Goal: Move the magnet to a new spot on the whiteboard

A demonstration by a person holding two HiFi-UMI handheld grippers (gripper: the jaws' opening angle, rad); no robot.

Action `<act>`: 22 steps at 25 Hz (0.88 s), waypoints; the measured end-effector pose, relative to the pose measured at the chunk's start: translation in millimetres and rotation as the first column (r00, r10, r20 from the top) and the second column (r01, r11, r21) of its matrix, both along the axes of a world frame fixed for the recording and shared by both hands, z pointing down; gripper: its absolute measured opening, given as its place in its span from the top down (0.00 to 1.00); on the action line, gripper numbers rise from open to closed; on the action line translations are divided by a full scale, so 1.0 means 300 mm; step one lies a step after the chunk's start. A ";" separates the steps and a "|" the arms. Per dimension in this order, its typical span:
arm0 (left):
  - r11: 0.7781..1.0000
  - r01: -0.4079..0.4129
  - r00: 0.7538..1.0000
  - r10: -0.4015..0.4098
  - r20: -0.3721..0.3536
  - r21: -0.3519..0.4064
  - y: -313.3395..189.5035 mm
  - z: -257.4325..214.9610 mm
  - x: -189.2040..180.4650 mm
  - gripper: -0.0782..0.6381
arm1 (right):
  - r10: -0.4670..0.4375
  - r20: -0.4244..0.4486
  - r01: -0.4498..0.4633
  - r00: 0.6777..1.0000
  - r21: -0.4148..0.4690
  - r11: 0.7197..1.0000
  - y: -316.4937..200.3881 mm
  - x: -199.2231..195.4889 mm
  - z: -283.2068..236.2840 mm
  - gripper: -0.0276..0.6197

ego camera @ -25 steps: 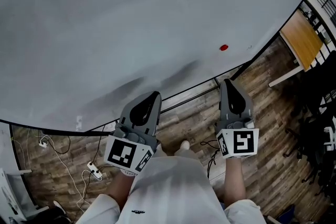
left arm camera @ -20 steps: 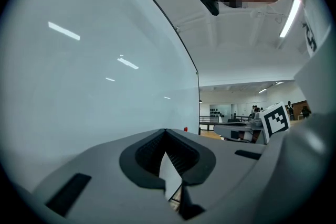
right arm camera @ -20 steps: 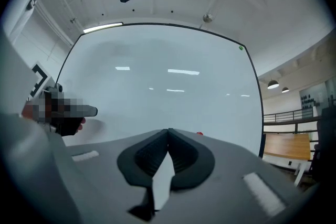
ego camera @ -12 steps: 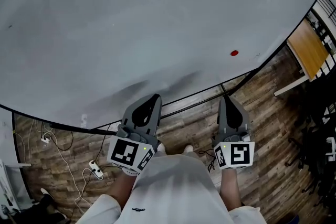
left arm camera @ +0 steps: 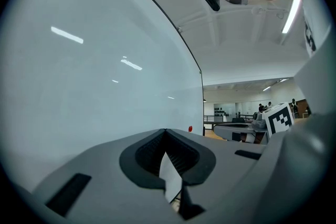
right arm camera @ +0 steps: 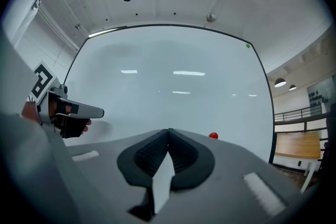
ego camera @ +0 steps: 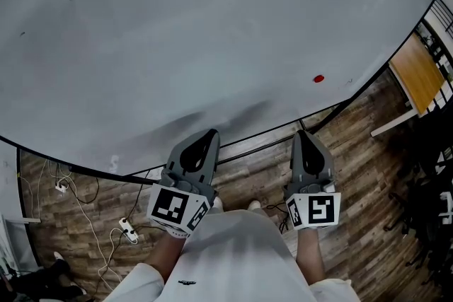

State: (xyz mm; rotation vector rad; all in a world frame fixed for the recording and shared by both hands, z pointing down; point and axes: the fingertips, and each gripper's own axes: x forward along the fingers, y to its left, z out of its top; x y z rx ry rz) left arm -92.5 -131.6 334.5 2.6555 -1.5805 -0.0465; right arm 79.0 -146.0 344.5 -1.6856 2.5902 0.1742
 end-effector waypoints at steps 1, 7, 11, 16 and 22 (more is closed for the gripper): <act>1.000 0.002 1.000 -0.002 -0.002 -0.002 -0.001 0.002 -0.003 0.88 | 0.001 -0.001 -0.001 1.000 -0.002 1.000 -0.002 -0.001 0.001 0.94; 1.000 0.003 1.000 -0.003 -0.004 -0.010 0.006 0.015 -0.004 0.88 | -0.014 -0.013 0.014 1.000 -0.009 1.000 0.006 -0.019 0.013 0.94; 1.000 0.003 1.000 -0.003 -0.004 -0.014 0.004 0.018 0.003 0.88 | -0.017 -0.008 0.016 1.000 -0.010 1.000 0.004 -0.014 0.010 0.94; 1.000 0.005 1.000 -0.005 -0.004 -0.018 0.010 0.020 0.014 0.88 | -0.018 -0.005 0.018 1.000 -0.006 1.000 0.006 -0.003 0.003 0.94; 1.000 0.005 1.000 -0.005 -0.006 -0.025 0.005 0.034 0.007 0.88 | -0.019 -0.004 0.019 1.000 -0.012 1.000 0.002 -0.011 0.012 0.94</act>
